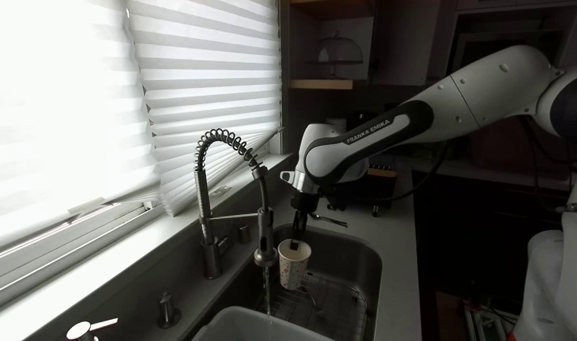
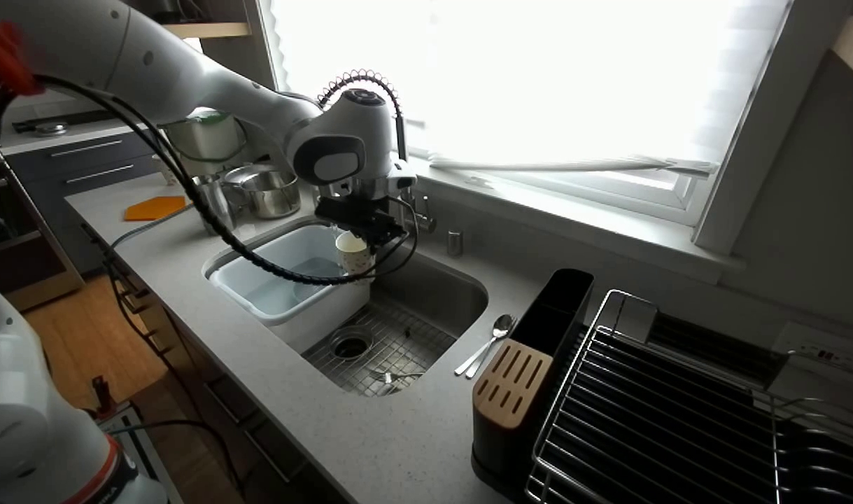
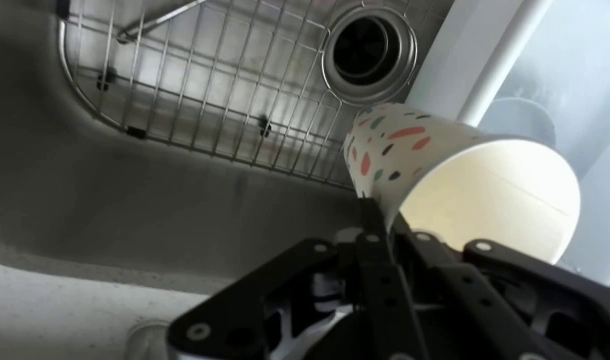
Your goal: Turn the faucet on then put some water in the cup
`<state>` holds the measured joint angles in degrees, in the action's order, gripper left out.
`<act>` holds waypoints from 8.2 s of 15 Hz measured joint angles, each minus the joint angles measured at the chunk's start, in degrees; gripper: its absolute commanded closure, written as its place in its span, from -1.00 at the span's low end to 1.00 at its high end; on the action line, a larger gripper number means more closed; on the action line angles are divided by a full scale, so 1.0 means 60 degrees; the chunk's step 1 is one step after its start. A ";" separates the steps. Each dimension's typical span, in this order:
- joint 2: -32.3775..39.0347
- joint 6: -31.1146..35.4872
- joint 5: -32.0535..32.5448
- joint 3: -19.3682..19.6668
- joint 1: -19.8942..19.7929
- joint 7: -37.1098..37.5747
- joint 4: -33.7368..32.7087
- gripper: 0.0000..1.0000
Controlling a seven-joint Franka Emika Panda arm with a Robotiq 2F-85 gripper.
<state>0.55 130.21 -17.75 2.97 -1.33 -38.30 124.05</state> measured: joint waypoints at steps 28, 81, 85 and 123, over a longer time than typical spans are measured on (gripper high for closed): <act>0.0749 0.1354 -0.1701 -0.1051 0.0266 -0.0099 -0.0420 0.98; -0.4057 -0.0568 0.1890 0.3406 -0.3291 0.3698 0.3283 0.98; -0.3503 -0.0866 0.2885 0.3151 -0.3296 0.4473 0.3058 0.98; -0.5842 -0.0791 0.4040 0.1270 -0.1384 0.4558 0.1562 -1.00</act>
<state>-34.50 125.47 6.49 10.59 -9.63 -10.96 133.42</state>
